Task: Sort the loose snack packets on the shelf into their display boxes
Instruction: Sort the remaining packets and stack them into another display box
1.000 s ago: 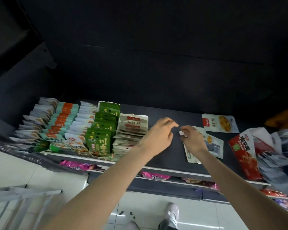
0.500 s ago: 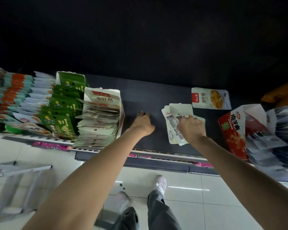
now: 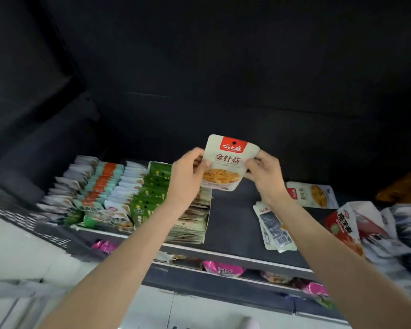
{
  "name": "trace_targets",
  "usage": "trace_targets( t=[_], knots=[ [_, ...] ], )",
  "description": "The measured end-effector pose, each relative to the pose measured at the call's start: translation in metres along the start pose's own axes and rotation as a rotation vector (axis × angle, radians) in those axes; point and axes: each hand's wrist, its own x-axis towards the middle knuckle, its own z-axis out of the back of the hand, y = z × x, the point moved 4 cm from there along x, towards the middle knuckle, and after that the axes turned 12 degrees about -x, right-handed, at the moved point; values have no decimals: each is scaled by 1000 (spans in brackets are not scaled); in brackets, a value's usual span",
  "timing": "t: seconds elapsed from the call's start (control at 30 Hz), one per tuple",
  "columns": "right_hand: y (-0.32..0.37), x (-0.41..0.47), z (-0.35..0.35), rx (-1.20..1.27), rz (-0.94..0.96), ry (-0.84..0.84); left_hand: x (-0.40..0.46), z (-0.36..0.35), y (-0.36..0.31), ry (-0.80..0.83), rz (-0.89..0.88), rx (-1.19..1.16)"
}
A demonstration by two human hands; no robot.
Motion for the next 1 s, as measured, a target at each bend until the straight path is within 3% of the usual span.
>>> trace_targets(
  t=[0.13, 0.3, 0.37, 0.47, 0.53, 0.73, 0.87, 1.0],
  knots=[
    [5, -1, -46, -84, 14, 61, -8, 43, 18, -40, 35, 70],
    [-18, -8, -75, -534, 103, 160, -21, 61, 54, -32, 209, 186],
    [-24, -10, -77, -567, 115, 165, -24, 58, 51, 1, 162, 208],
    [-33, -12, -76, -642, 120, 193, -27, 41, 50, 222, 149, 414],
    [-38, -11, -70, -653, 105, 166, -27, 30, 47, 259, 93, 510],
    [-82, -15, -7, -670, -98, 34, -30, -46, 14, 314, -169, 424],
    [-156, -21, 40, -841, -435, 68, -38, -117, 39, 542, 114, 555],
    [-203, -29, 59, -973, -626, 146, -48, -161, 97, 695, 374, 682]
  ],
)
